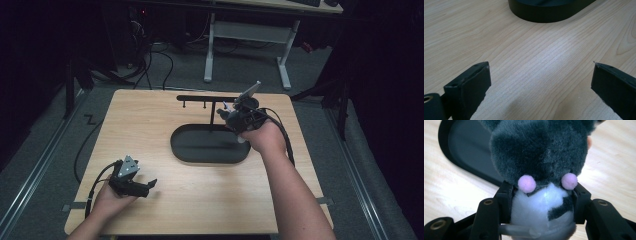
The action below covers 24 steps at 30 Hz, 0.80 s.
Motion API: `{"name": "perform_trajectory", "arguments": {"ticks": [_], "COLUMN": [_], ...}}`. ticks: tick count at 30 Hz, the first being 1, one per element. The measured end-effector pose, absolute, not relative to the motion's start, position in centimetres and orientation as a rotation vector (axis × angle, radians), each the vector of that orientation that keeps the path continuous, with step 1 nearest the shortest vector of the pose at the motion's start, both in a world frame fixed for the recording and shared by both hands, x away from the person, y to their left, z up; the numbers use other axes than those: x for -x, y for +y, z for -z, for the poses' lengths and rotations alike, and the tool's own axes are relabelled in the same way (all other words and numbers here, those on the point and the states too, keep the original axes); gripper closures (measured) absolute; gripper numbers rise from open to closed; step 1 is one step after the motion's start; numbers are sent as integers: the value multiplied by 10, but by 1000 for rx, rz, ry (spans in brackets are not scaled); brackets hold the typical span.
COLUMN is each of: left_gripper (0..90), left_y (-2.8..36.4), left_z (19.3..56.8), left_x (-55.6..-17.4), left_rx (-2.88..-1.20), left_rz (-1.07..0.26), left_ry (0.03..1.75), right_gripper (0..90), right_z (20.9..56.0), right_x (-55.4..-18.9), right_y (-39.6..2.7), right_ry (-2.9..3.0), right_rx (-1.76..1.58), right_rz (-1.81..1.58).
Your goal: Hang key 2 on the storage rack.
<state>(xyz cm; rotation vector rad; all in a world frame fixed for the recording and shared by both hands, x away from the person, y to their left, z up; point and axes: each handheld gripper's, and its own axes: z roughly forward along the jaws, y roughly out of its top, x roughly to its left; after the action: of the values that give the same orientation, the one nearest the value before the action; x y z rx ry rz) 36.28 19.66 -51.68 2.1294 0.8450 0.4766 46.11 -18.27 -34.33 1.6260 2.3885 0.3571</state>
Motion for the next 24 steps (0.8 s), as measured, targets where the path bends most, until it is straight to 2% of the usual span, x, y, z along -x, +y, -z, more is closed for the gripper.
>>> {"name": "perform_trajectory", "arguments": {"ticks": [7,14,16,17,19,21,24], "left_gripper": [34,36,37,37,38,38,38], "left_y": [197,199,199,199,198,197,196], "left_z": [518,518,518,518,519,519,520], "left_x": [-361,-360,-360,-360,-360,-361,-361], "left_rx": [-2137,-2139,-2140,-2142,-2143,-2151,-2152], "left_rz": [-474,-474,-473,-469,-469,-459,-459], "left_ry": [845,846,845,844,837,833,831], "right_gripper": [488,442,402,340,283,251,249], "right_z": [378,387,388,389,390,390,389], "right_x": [-469,-477,-478,-479,-481,-481,-477], "right_y": [-175,-170,-169,-169,-169,-170,-171], "right_ry": [2444,2445,2438,2430,2438,2435,2421], "right_rx": [-1634,-1639,-1641,-1650,-1660,-1667,-1674], "right_rz": [-323,-390,-398,-408,-415,-442,-467]}}
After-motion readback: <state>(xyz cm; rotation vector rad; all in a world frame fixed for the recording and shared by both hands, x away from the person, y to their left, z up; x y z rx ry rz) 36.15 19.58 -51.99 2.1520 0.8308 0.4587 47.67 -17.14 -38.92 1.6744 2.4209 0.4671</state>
